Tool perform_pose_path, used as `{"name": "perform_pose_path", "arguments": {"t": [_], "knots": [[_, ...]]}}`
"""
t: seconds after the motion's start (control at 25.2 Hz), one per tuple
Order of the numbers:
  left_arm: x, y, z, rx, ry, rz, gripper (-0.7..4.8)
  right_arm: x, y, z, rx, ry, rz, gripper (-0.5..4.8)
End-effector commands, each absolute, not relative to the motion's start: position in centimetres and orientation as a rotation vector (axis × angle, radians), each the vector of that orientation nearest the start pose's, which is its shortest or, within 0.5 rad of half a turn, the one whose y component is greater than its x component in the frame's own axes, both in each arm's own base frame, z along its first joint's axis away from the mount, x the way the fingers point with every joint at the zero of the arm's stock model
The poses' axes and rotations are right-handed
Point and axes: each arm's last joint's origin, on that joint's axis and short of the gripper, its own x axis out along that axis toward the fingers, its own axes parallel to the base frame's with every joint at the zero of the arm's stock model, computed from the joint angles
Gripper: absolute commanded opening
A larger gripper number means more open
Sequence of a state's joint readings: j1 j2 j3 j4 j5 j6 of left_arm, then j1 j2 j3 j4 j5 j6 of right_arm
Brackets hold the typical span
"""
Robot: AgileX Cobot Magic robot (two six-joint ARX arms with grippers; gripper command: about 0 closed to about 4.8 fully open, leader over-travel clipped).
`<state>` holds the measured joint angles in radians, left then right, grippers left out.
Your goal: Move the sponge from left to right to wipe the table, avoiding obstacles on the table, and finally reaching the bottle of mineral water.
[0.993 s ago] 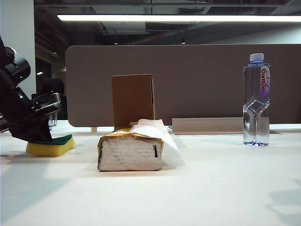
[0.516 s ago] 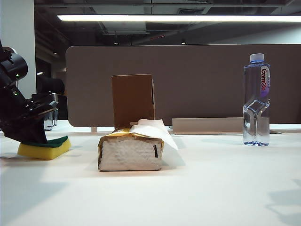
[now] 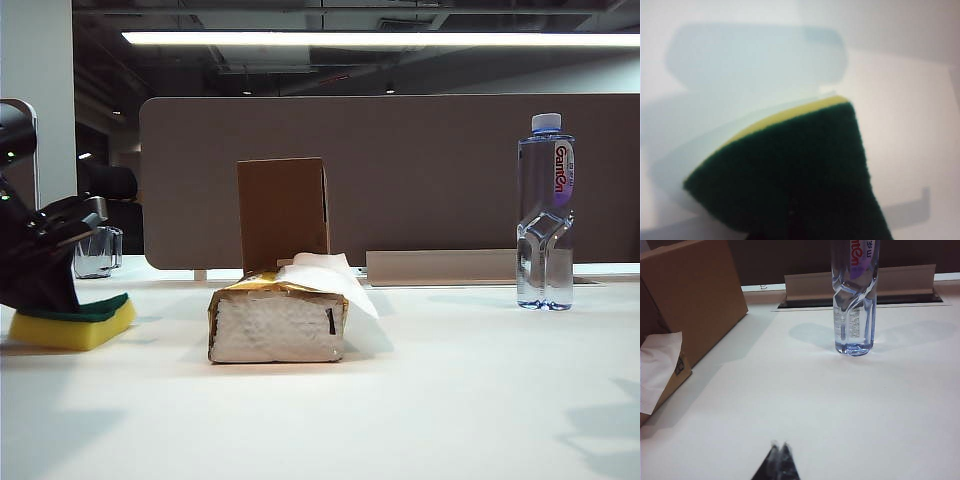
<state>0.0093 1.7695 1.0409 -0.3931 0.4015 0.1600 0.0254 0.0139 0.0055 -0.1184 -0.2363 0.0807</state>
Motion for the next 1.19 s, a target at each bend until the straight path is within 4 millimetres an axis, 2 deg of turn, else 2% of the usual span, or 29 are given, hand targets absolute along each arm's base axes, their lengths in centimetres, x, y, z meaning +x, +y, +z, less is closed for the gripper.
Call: {"name": "perform_pose_path", "arguments": {"t": [0.04,0.4,0.99,1.19], "knots": [[31.7,-0.8,15.0,-0.104,1.190,-0.413,-0.06,9.7,0.9,15.5,0.093,0.117,0.260,-0.01],[27.8,-0.9,13.8,-0.135,1.219,-0.396,-0.06,9.7,0.9,15.5,0.093,0.117,0.263,-0.01],[23.2,-0.9,14.9,-0.201,1.179,-0.359,-0.06,9.7,1.0,15.5,0.093,0.110,0.270,-0.02],[20.4,-1.1,14.3,-0.234,1.193,-0.337,-0.06,9.7,1.0,15.6,0.093,0.110,0.272,-0.01]]}}
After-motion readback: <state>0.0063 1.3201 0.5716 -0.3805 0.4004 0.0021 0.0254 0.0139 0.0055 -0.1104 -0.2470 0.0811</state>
